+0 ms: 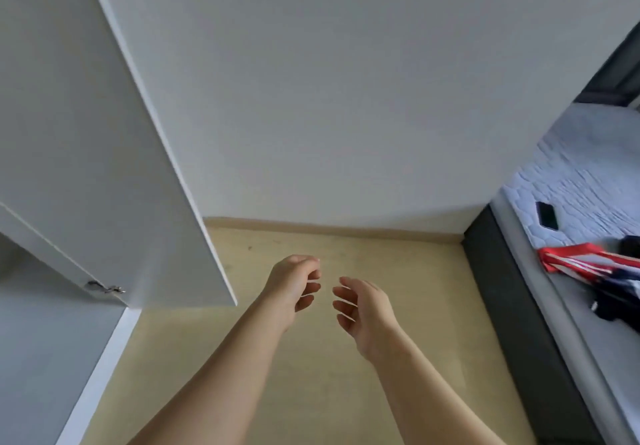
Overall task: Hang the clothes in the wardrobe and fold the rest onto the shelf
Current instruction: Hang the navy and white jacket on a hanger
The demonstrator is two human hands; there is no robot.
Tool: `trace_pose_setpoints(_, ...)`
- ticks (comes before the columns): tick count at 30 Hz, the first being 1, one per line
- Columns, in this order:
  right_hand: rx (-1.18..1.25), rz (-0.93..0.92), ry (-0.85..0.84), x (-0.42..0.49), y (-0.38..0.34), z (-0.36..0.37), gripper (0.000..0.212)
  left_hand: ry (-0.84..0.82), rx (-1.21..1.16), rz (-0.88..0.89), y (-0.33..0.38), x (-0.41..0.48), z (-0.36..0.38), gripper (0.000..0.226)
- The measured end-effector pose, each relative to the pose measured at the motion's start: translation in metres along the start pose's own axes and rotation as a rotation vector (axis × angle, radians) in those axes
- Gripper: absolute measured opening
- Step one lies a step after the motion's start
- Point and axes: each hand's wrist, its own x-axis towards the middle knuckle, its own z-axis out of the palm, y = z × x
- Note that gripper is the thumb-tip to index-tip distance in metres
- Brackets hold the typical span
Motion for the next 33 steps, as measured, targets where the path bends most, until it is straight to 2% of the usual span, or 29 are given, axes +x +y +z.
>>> trace_pose_setpoints(6,0.140,-0.043,0.136,0.011,-0.046,-0.135,0.012,-0.148,0.078,-0.001,0.000,-0.005,0.146,0.009)
trace_pose_setpoints(13,0.383,-0.029,0.338,0.026,-0.073,-0.277,0.012,-0.388,0.292,-0.041,-0.013,-0.004,0.311,0.012)
trace_pose_setpoints(21,0.567,-0.017,0.518,0.085,-0.126,-0.390,0.011,-0.569,0.457,-0.083,-0.006,0.041,0.461,0.012)
trace_pose_setpoints(26,0.661,0.005,0.577,0.140,-0.183,-0.441,0.008,-0.570,0.513,-0.079,0.028,0.093,0.561,0.010)
trace_pose_setpoints(33,0.752,0.045,0.686,0.184,-0.234,-0.516,0.008,-0.671,0.651,-0.107,0.046,0.129,0.679,0.009)
